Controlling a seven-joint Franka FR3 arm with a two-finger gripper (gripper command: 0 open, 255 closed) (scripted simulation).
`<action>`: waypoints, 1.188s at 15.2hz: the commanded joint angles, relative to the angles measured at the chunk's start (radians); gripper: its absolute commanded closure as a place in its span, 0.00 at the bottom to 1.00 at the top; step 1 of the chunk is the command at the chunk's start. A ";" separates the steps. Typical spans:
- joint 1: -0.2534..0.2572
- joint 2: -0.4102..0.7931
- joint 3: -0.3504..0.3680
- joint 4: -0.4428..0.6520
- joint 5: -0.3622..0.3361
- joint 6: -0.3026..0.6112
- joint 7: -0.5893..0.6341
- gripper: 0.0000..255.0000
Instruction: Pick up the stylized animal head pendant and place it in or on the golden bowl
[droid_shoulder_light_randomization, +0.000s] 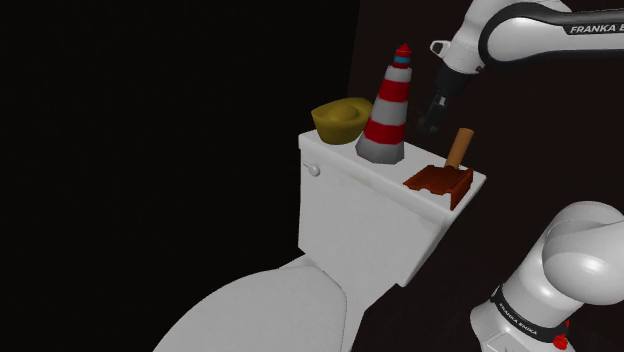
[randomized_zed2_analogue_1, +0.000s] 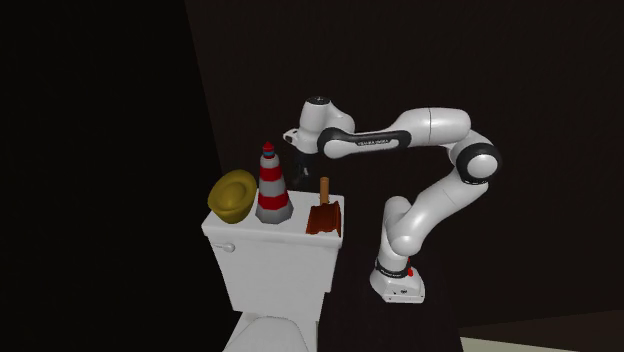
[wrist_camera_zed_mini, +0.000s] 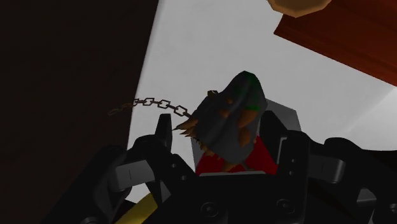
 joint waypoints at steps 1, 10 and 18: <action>0.001 0.005 0.002 0.029 0.003 -0.024 -0.002 1.00; 0.006 0.030 0.010 0.167 0.014 -0.137 -0.014 1.00; 0.013 0.093 0.019 0.296 0.025 -0.204 -0.015 1.00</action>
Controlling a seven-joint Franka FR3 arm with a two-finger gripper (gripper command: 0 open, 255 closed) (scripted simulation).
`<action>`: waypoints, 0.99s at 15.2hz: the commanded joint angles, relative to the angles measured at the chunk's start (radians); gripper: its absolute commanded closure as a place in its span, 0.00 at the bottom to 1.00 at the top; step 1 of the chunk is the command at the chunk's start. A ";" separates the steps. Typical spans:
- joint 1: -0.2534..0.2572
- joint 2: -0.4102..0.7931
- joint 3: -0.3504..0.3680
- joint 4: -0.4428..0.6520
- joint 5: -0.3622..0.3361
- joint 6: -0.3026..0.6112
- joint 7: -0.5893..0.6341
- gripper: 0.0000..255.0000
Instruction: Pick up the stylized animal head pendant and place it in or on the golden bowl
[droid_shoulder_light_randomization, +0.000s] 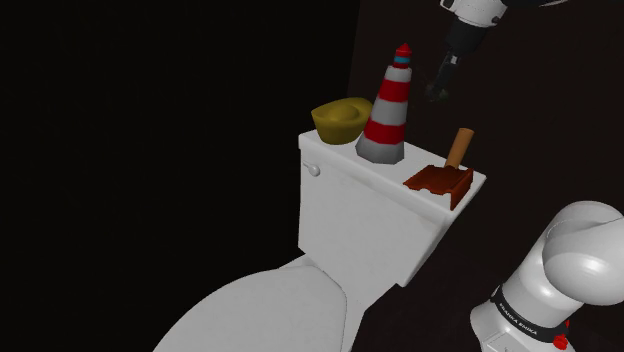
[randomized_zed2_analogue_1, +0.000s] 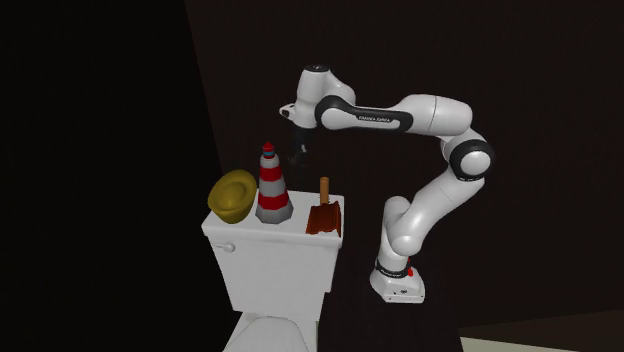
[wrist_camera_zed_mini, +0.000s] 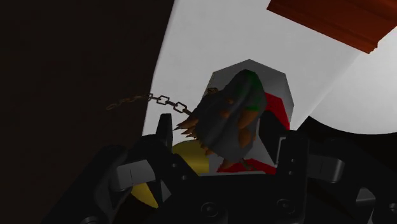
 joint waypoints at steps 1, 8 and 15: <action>0.006 0.058 0.008 0.044 0.006 0.012 0.012 1.00; 0.030 0.315 0.039 0.251 0.027 0.055 0.063 1.00; 0.048 0.589 0.065 0.535 0.037 0.039 0.103 1.00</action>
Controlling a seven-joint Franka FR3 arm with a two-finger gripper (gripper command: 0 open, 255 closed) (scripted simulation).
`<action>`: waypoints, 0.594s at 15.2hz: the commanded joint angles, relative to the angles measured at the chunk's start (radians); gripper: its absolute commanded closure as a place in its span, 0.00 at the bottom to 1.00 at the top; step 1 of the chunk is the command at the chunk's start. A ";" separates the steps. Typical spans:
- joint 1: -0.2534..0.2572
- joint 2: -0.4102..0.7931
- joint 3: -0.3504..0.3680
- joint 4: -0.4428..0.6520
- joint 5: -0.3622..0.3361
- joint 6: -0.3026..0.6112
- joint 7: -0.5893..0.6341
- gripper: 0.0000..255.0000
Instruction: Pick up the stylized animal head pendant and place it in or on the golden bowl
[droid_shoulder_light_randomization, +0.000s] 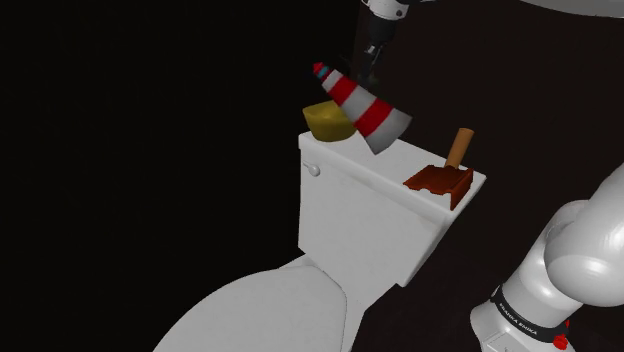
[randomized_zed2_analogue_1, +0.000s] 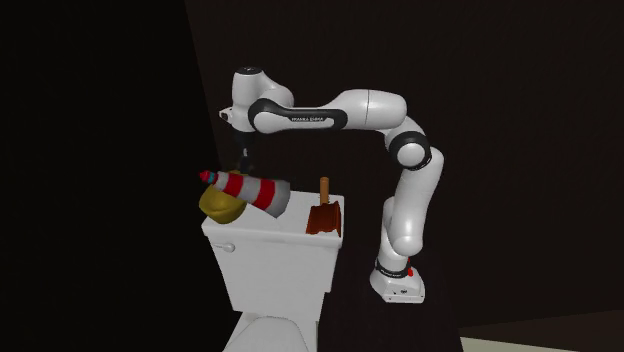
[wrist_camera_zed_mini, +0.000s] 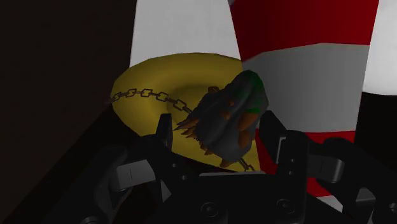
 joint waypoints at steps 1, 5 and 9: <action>0.004 0.089 0.005 0.102 0.002 -0.014 0.008 1.00; 0.008 0.144 0.009 0.126 0.002 0.014 0.020 1.00; 0.008 0.130 0.009 0.055 -0.001 0.072 0.027 1.00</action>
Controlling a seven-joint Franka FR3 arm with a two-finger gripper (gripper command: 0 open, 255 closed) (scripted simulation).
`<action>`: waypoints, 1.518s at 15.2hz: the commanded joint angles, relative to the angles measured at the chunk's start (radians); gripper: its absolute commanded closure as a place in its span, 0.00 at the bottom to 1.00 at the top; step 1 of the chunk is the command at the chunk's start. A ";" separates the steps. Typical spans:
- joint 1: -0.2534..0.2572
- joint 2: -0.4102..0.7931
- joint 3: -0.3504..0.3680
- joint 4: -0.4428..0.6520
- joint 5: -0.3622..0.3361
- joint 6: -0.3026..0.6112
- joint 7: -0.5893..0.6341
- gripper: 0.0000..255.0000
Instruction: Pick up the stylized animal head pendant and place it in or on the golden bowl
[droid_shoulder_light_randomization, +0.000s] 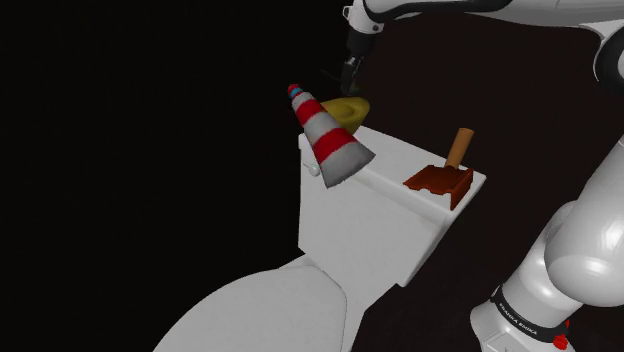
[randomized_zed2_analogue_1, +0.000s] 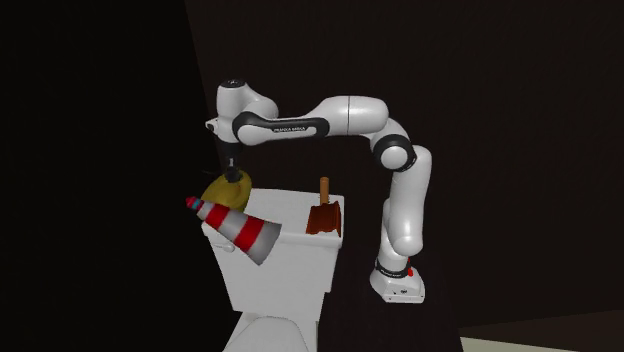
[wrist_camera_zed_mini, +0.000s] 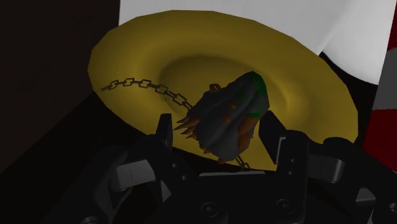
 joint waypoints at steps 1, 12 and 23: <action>0.000 -0.006 0.000 -0.035 -0.002 0.029 0.004 1.00; 0.000 -0.016 0.000 -0.107 -0.004 0.092 0.012 1.00; 0.005 -0.029 0.005 -0.026 -0.004 -0.004 0.010 0.00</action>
